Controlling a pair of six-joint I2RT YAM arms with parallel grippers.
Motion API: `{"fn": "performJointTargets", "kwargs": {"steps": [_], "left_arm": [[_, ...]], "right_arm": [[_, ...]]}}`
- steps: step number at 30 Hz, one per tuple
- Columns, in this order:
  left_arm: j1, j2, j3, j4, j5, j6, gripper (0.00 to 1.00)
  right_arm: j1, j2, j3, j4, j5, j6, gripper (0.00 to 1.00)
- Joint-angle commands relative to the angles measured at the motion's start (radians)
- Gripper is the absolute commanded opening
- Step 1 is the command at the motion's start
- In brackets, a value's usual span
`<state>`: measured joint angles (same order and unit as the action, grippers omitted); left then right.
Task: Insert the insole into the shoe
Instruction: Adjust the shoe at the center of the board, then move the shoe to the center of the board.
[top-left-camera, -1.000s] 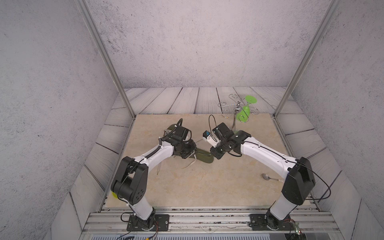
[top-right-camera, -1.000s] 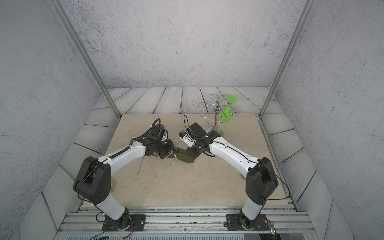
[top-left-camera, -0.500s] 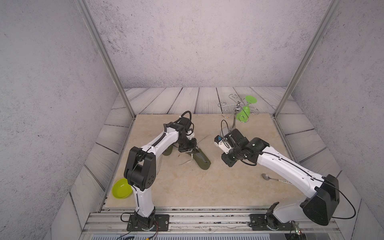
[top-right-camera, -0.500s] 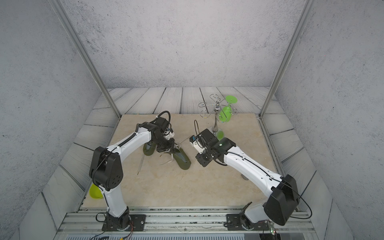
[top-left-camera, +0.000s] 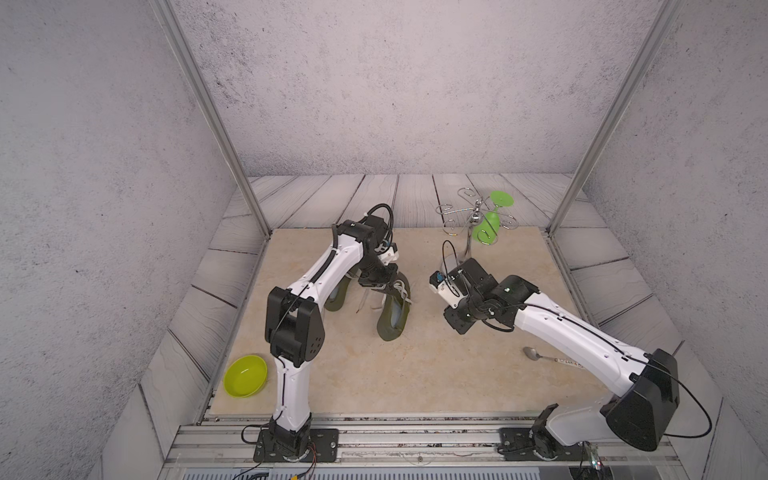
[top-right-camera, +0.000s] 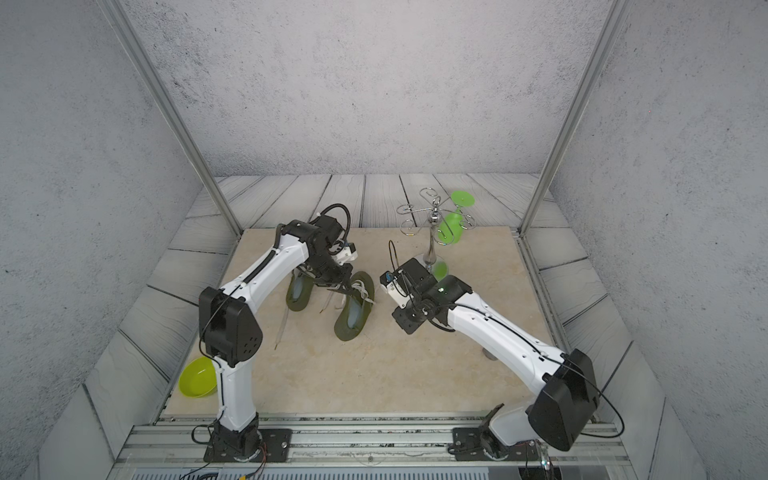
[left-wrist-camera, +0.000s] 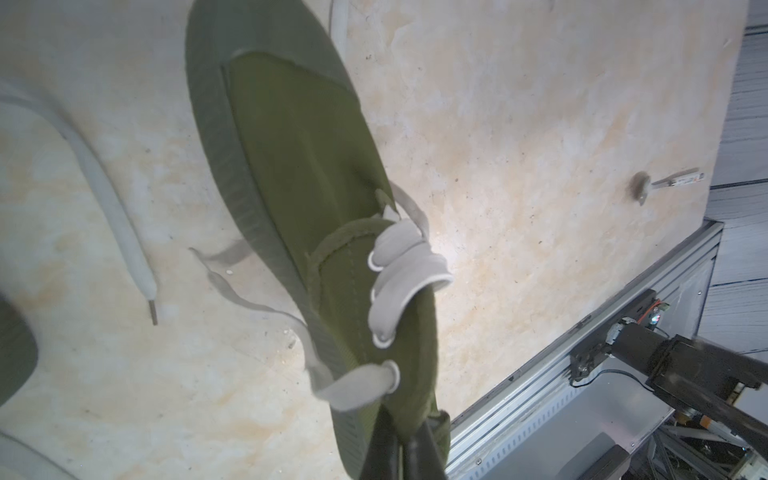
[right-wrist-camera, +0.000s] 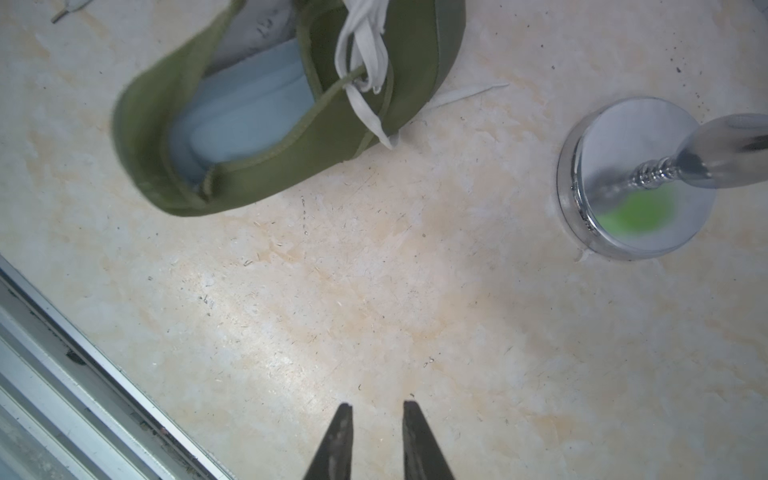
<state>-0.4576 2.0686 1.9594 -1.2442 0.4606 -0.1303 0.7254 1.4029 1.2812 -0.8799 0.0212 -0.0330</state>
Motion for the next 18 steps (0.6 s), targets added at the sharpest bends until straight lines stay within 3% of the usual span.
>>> {"fn": "performJointTargets", "kwargs": {"steps": [1,6,9,18], "left_arm": [[0.022,0.070,0.033,-0.040,0.022,0.092,0.00],[0.053,0.086,-0.021,0.075,0.004,0.011,0.00],[0.073,0.070,-0.084,0.152,-0.065,-0.035,0.00],[0.118,0.175,0.049,0.023,-0.324,0.052,0.00]], "right_arm": [[0.001,-0.059,-0.010,-0.031,0.029,0.004,0.24],[0.000,-0.065,-0.013,-0.034,0.026,0.005,0.24],[0.000,-0.060,-0.008,-0.043,0.019,0.002,0.24],[0.000,-0.055,0.002,-0.059,0.004,-0.005,0.24]]}}
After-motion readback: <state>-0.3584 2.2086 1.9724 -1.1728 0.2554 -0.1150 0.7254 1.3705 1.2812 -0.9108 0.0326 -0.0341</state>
